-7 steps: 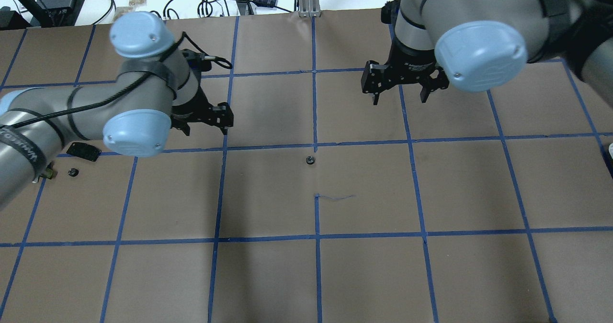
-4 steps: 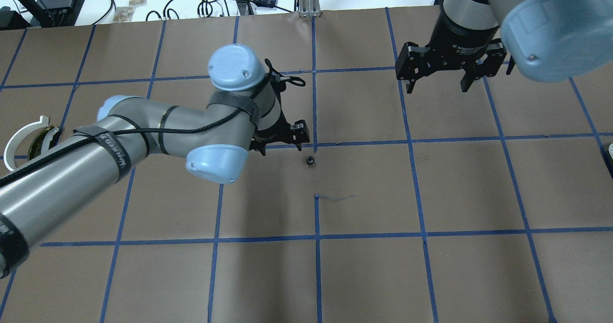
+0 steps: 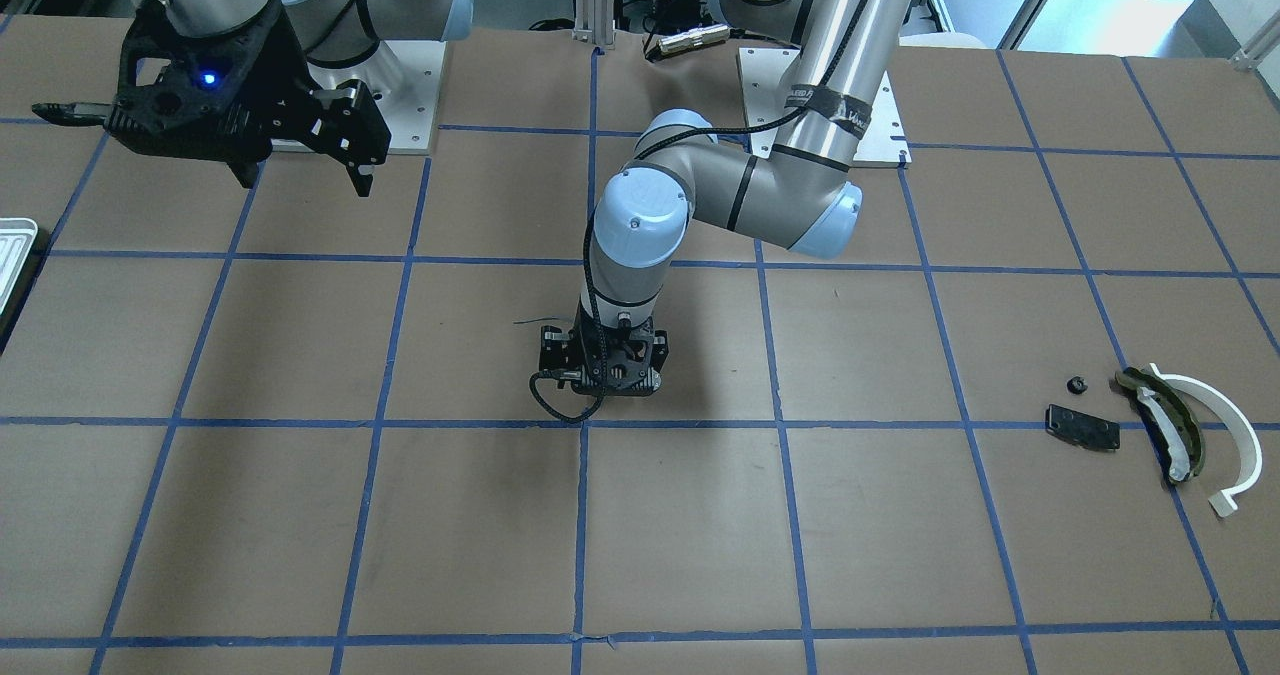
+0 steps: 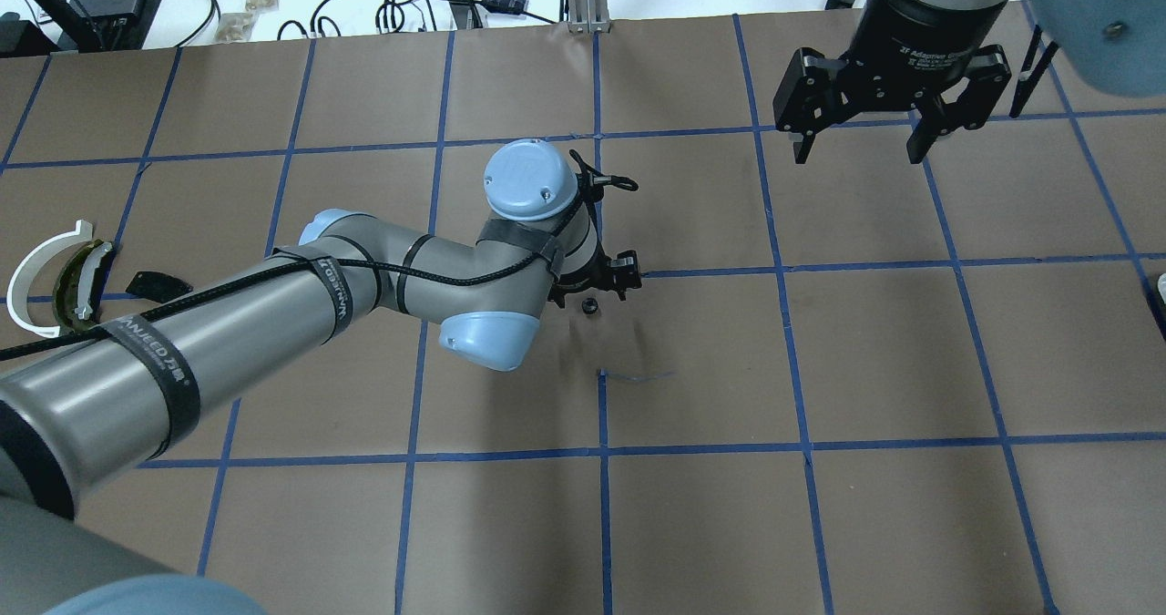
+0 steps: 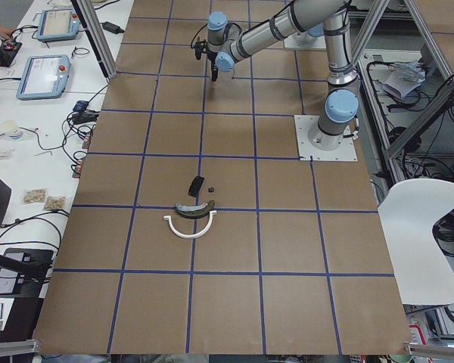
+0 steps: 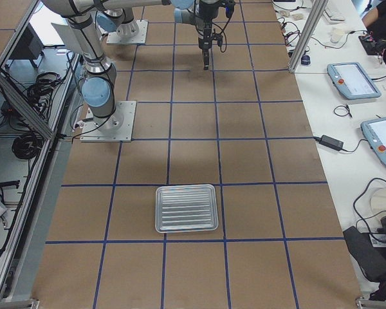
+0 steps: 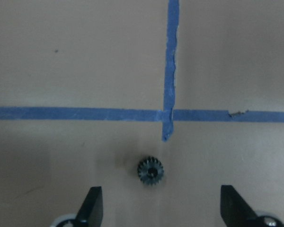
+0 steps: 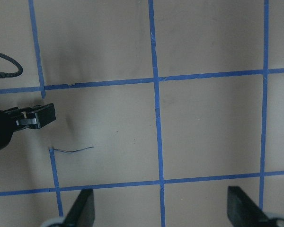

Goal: Place bearing gear from tray to pile

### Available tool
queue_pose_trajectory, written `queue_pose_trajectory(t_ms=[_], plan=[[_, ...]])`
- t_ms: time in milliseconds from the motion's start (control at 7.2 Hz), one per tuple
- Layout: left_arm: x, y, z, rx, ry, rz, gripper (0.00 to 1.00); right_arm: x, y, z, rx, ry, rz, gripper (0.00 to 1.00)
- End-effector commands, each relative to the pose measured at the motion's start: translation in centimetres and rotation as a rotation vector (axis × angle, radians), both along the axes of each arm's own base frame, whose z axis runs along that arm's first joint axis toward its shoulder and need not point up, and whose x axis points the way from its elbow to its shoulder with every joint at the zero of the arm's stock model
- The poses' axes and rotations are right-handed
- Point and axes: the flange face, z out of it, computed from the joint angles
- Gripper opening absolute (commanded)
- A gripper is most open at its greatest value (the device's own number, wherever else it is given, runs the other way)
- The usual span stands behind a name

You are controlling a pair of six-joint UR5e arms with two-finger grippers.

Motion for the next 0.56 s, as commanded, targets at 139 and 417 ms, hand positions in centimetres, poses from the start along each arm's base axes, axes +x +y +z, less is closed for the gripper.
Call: queue_pose_trajectory(t_ms=[139, 417], plan=[[-0.61, 1.38, -0.88, 0.086, -0.07, 0.011, 0.58, 0.1, -0.6, -0.67, -0.051, -0.007, 0.013, 1.0], [-0.63, 0.9, -1.26, 0.08, -0.067, 0.002, 0.48, 0.15, -0.67, -0.33, -0.072, -0.013, 0.011, 1.0]])
